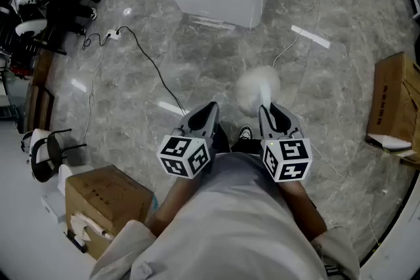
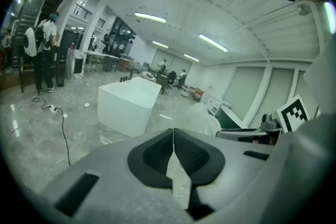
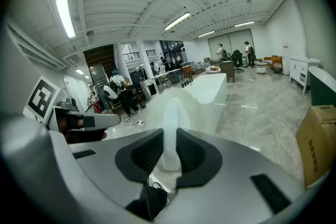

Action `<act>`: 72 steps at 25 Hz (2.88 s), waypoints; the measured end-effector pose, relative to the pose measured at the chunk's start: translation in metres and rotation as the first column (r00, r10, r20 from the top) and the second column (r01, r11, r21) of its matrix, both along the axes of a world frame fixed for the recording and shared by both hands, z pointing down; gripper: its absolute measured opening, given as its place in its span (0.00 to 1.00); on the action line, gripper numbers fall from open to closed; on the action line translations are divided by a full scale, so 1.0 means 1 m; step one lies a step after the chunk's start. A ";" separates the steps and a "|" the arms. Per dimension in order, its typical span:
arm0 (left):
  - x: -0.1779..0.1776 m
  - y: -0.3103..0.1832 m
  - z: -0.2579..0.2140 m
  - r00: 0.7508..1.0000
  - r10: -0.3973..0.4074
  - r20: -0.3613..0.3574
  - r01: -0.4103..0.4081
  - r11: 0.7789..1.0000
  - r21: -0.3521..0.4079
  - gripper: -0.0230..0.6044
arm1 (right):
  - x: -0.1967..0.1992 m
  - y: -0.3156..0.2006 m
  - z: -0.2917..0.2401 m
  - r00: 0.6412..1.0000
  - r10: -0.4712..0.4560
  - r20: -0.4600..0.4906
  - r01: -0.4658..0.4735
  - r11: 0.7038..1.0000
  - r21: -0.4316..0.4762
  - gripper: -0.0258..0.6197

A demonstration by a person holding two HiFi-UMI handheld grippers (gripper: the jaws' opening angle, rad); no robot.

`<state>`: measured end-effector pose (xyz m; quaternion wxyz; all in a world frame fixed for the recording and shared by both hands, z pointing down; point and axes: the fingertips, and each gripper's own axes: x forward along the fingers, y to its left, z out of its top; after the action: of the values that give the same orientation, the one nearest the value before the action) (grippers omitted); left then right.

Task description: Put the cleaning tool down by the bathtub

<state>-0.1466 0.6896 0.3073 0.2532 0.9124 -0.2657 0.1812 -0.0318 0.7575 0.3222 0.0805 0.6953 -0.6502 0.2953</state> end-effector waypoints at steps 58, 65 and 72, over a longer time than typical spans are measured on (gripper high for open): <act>-0.054 -0.378 0.002 0.997 0.056 -0.052 -0.062 0.991 -0.120 0.05 | -0.044 -0.385 -0.003 0.999 0.037 0.038 -0.037 0.999 -0.014 0.15; -0.070 -0.396 0.003 0.997 0.035 -0.064 -0.043 0.990 -0.135 0.05 | -0.050 -0.402 -0.002 0.999 0.042 0.021 -0.042 0.999 -0.022 0.15; -0.084 -0.405 0.013 0.998 0.007 -0.054 -0.016 0.986 -0.167 0.05 | -0.052 -0.413 -0.003 0.997 0.066 0.029 -0.066 0.998 -0.002 0.15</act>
<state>-0.2305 0.2851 0.3203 0.3349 0.8939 -0.2374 0.1798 -0.0835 0.3443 0.3190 0.0615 0.7121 -0.6278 0.3082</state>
